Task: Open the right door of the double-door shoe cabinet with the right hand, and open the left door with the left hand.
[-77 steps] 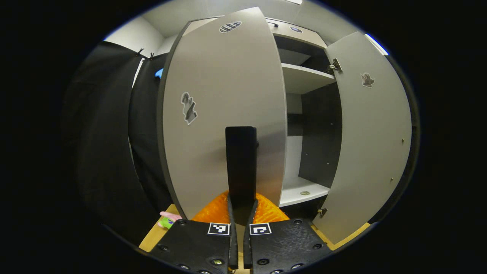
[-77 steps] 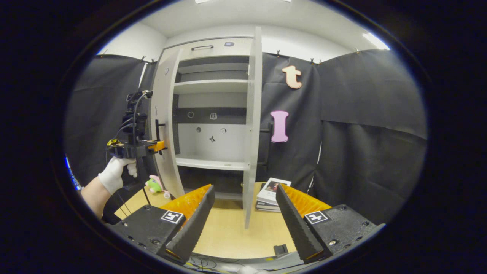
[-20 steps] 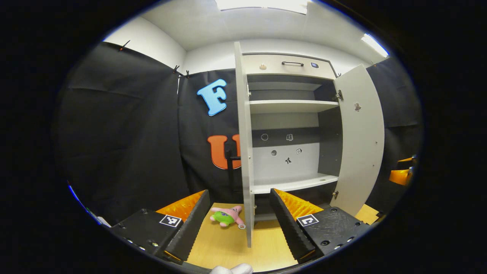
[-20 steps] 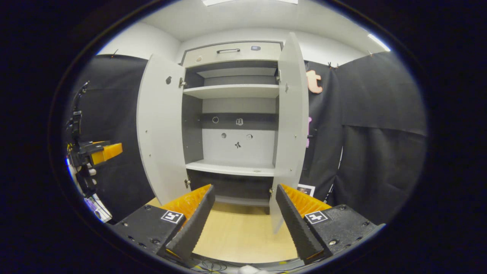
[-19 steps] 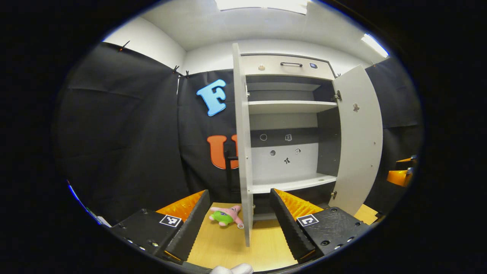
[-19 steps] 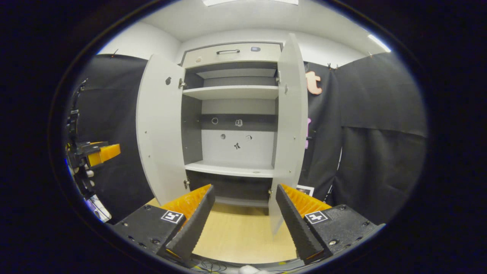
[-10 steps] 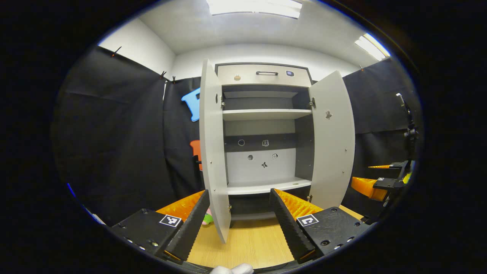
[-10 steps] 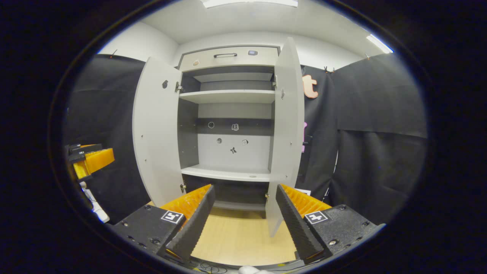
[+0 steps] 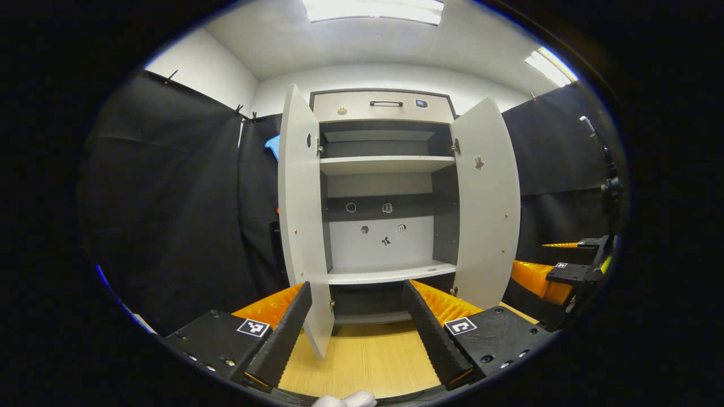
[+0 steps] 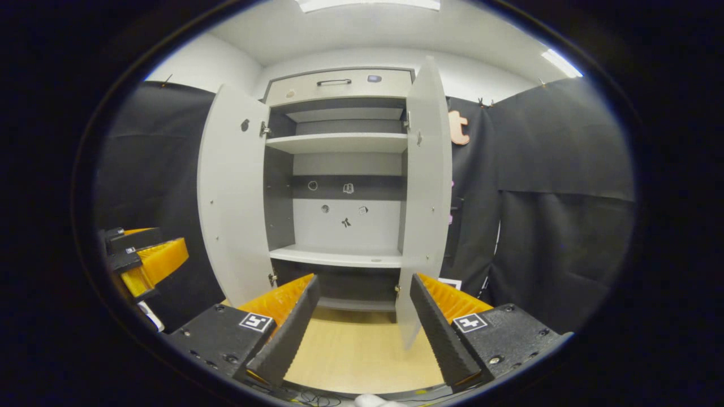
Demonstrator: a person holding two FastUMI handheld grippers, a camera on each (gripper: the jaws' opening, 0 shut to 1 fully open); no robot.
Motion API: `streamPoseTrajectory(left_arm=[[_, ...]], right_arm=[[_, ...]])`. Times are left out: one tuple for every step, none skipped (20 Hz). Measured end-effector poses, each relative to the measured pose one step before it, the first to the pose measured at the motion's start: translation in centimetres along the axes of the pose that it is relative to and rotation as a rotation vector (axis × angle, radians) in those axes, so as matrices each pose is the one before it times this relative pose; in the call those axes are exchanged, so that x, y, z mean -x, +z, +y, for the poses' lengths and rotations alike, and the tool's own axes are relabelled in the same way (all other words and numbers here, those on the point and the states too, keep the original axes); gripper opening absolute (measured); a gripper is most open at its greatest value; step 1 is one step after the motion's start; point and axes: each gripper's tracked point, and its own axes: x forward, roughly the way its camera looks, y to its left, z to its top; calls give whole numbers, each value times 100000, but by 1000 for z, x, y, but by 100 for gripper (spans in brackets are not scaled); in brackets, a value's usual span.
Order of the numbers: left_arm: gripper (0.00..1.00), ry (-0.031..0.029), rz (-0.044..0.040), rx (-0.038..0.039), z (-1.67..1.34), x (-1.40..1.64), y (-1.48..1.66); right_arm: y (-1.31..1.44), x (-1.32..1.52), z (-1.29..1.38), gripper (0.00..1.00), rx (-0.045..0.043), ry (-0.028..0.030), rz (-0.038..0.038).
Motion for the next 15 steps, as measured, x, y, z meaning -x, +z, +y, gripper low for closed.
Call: streamPoseTrajectory(left_arm=[[96,331,56,-48,112,-174,-74],[96,1008,308,-335,168,-137,-197],[96,472,379,-58,201,-126,-230],[96,389,151,106,184,-159,-165],[96,98,-124,243,133,-108,22],[96,327,-97,186,170,-58,81],[96,141,-175,-68,74,19,88],[96,290,-27,-114,13,-65,-5],[96,-31,-293,-131,18,-10,35],[96,368,-371,-108,94,120,140],[96,252,-422,349,65,70,88],[96,-326,273,180,-54,-64,-50],[96,247,136,-17,99,-98,-22],[96,50,193,-183,90,-24,7],[96,521,161,36,200,19,-24]], right_arm=[[-3,112,-125,100,-138,-445,-82],[109,78,-123,100,21,-446,-53],[23,-7,-97,100,201,-399,-89],[69,45,-142,100,-64,-393,-68],[10,21,-59,100,-218,-241,-107],[51,22,-38,100,-234,-149,85],[42,-2,-95,100,-9,-265,-102],[75,24,-190,100,-73,-598,-49],[54,7,-87,100,3,-178,-96],[36,14,-8,100,-100,-66,84],[-57,50,-28,100,-80,-127,84],[105,22,5,100,-88,-115,-249],[115,0,26,100,-1,-84,-202],[93,24,-4,100,14,-72,-225],[-70,91,46,100,127,14,99]])
